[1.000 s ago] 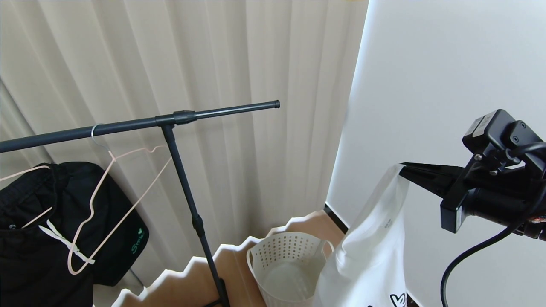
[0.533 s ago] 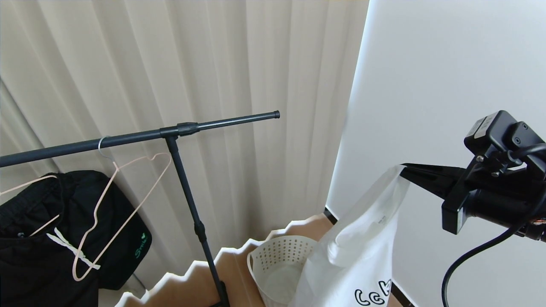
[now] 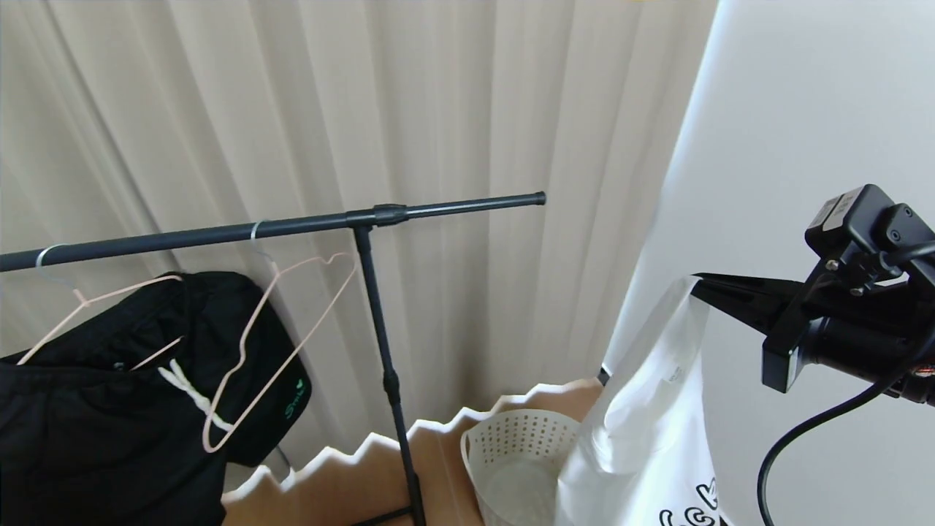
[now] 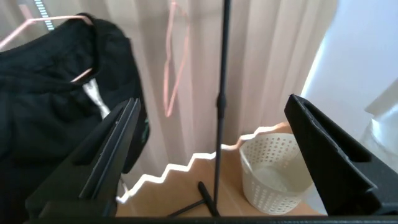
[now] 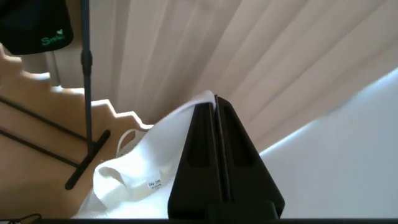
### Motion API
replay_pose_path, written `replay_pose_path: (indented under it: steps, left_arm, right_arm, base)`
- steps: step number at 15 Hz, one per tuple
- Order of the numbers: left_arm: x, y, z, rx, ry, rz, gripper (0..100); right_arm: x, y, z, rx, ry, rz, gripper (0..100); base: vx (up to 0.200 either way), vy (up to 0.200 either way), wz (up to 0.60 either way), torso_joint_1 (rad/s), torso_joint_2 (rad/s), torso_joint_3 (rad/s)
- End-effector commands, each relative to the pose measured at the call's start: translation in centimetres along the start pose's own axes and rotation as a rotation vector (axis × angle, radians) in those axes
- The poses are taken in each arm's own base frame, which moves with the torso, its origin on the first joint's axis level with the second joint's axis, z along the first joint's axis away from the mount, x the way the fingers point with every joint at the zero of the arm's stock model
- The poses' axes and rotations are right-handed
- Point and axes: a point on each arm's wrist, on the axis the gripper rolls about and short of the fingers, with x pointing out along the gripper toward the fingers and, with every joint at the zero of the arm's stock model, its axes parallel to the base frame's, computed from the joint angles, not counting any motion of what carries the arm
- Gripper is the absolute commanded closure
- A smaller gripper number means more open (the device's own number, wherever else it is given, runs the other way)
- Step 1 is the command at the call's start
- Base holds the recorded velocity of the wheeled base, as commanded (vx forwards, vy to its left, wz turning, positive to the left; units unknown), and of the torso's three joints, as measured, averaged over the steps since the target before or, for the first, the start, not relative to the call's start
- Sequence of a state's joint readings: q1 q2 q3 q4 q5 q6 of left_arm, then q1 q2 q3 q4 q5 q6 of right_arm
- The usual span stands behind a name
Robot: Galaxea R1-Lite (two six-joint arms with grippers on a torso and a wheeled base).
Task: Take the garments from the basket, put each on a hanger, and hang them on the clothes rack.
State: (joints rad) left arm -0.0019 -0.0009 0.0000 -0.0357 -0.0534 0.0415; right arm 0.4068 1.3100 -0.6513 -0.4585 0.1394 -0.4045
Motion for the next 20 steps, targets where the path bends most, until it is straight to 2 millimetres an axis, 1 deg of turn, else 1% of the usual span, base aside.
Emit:
replay_pose_path:
  steps: [1, 5, 12, 20]
  left_arm:
    - [0.01, 0.0, 0.01, 0.0, 0.0, -0.001, 0]
    - [0.01, 0.0, 0.0, 0.0, 0.001, -0.001, 0]
    - [0.01, 0.0, 0.0, -0.002, 0.001, -0.001, 0]
    - [0.01, 0.0, 0.0, -0.005, 0.001, 0.0, 0]
  right_arm:
    - [0.04, 0.02, -0.08, 0.0, 0.002, 0.001, 100]
    - [0.03, 0.04, -0.12, 0.0, 0.003, 0.001, 100]
    - [-0.04, 0.03, -0.07, 0.0, 0.001, 0.0, 100]
    - [0.03, 0.06, -0.16, 0.0, 0.005, 0.002, 100]
  base:
    - [0.0, 0.0, 0.6, -0.002, 0.0, 0.002]
    - [0.0, 0.0, 0.0, 0.0, 0.0, 0.0]
    - [-0.2, 0.0, 0.0, -0.002, 0.0, 0.002]
    - [0.0, 0.2, 0.0, 0.002, 0.0, 0.002]
